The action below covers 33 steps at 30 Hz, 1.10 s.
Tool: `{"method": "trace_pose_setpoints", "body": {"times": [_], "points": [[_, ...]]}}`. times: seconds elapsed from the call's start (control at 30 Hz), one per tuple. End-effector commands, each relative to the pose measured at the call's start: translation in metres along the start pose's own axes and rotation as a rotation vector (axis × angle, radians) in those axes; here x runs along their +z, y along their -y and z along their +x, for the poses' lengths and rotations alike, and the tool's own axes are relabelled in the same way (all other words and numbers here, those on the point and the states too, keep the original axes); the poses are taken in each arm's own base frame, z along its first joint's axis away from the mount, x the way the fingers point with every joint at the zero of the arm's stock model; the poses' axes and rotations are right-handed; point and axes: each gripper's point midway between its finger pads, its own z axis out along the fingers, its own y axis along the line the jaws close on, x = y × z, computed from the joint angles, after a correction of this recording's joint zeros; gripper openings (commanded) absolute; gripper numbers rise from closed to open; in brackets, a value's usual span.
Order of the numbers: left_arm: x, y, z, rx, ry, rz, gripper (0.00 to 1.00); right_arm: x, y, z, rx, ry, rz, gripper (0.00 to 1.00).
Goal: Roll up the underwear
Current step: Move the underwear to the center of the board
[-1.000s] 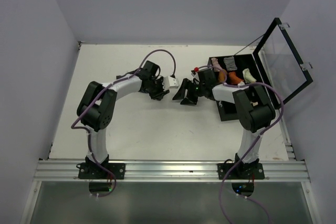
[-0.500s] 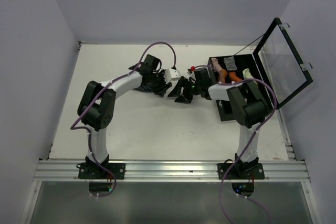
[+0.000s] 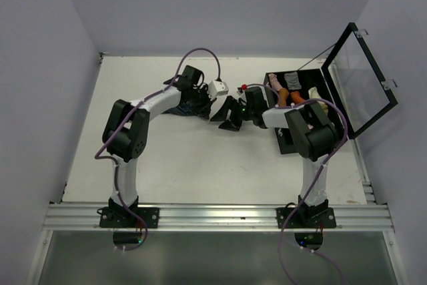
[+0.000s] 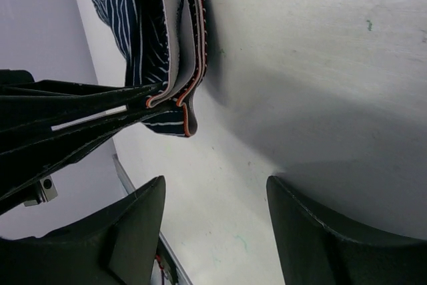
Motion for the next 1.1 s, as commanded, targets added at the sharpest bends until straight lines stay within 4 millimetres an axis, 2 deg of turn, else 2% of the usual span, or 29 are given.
{"method": "trace_pose_setpoints", "body": {"times": [0.0, 0.13, 0.17, 0.33, 0.57, 0.7, 0.93, 1.07], "points": [[-0.013, -0.011, -0.023, -0.081, 0.084, 0.012, 0.0, 0.017, -0.009, -0.003, 0.028, 0.02, -0.043, 0.67], [-0.013, -0.013, -0.012, -0.191, 0.083, 0.035, 0.0, 0.031, -0.008, -0.009, 0.113, 0.048, -0.079, 0.66], [-0.014, -0.013, -0.012, -0.214, 0.084, 0.04, 0.0, 0.034, -0.006, -0.009, 0.18, 0.05, -0.09, 0.66], [-0.017, -0.018, -0.005, -0.27, 0.086, 0.041, 0.0, 0.041, -0.02, -0.017, 0.235, 0.086, -0.183, 0.65], [-0.017, -0.019, -0.008, -0.29, 0.1, 0.042, 0.0, 0.055, -0.028, -0.007, 0.278, 0.053, -0.213, 0.48], [-0.017, -0.019, -0.009, -0.293, 0.102, 0.04, 0.0, 0.063, -0.029, -0.005, 0.307, 0.05, -0.234, 0.5], [-0.017, -0.015, -0.004, -0.302, 0.089, 0.05, 0.0, 0.063, -0.04, -0.014, 0.32, 0.081, -0.301, 0.53], [-0.019, -0.014, -0.006, -0.307, 0.096, 0.052, 0.0, 0.066, -0.04, -0.021, 0.319, 0.108, -0.311, 0.46]]}}
